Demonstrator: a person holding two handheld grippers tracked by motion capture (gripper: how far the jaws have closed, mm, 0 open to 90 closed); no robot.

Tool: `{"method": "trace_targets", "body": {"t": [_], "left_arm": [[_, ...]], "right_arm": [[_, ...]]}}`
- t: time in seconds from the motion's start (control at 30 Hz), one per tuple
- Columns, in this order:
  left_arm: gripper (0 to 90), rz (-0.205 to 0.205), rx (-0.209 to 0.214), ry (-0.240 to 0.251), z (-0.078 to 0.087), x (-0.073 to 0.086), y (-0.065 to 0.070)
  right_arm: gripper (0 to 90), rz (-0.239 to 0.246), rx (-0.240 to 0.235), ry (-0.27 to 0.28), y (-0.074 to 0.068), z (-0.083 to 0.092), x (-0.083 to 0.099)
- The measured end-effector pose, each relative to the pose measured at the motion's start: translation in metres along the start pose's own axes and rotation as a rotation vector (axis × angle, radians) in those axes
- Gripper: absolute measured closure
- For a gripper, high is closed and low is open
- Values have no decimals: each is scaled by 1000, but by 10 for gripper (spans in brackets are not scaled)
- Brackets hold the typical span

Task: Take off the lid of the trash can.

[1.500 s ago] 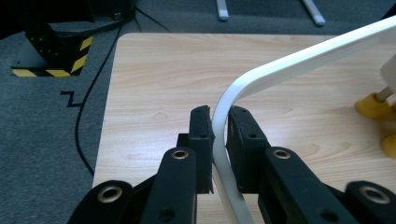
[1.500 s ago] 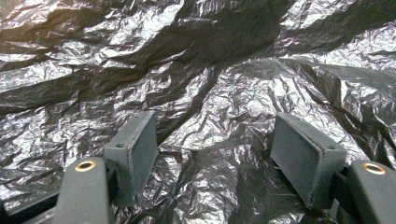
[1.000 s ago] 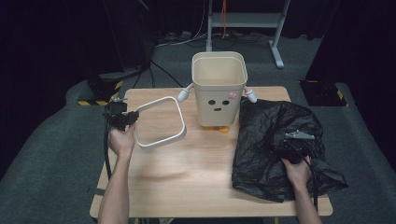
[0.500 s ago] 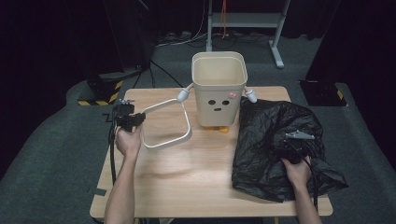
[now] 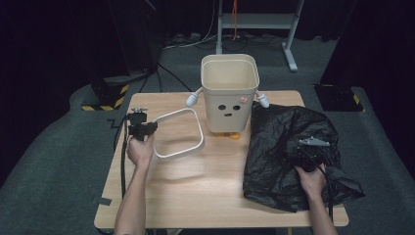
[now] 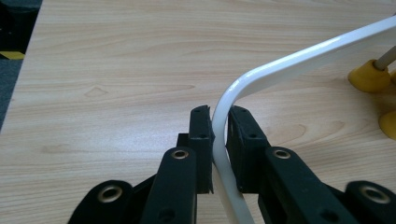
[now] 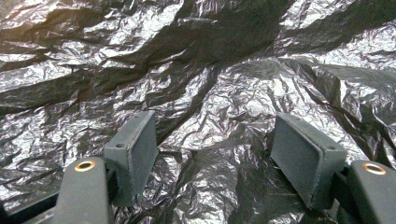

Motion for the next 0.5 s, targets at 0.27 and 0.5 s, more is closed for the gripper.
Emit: {"method": "trace_targets", "body": {"t": [0.27, 0.5], "left_arm": [[800, 0, 13, -14, -13, 11, 8], [800, 3, 28, -29, -23, 20, 13]], "right_arm": [[312, 4, 0, 0, 0, 0, 0], [312, -2, 1, 0, 0, 0, 0]]}}
Point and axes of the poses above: each handheld gripper's, and its own axes: z roughly backward along the jaws, x roughly out of its underside, y roughly to its right, the point moved 5 cm from there along -z, roughly forward along the jaws, and after that the axes turned 11 degrees about -x, right-handed, at the moved point
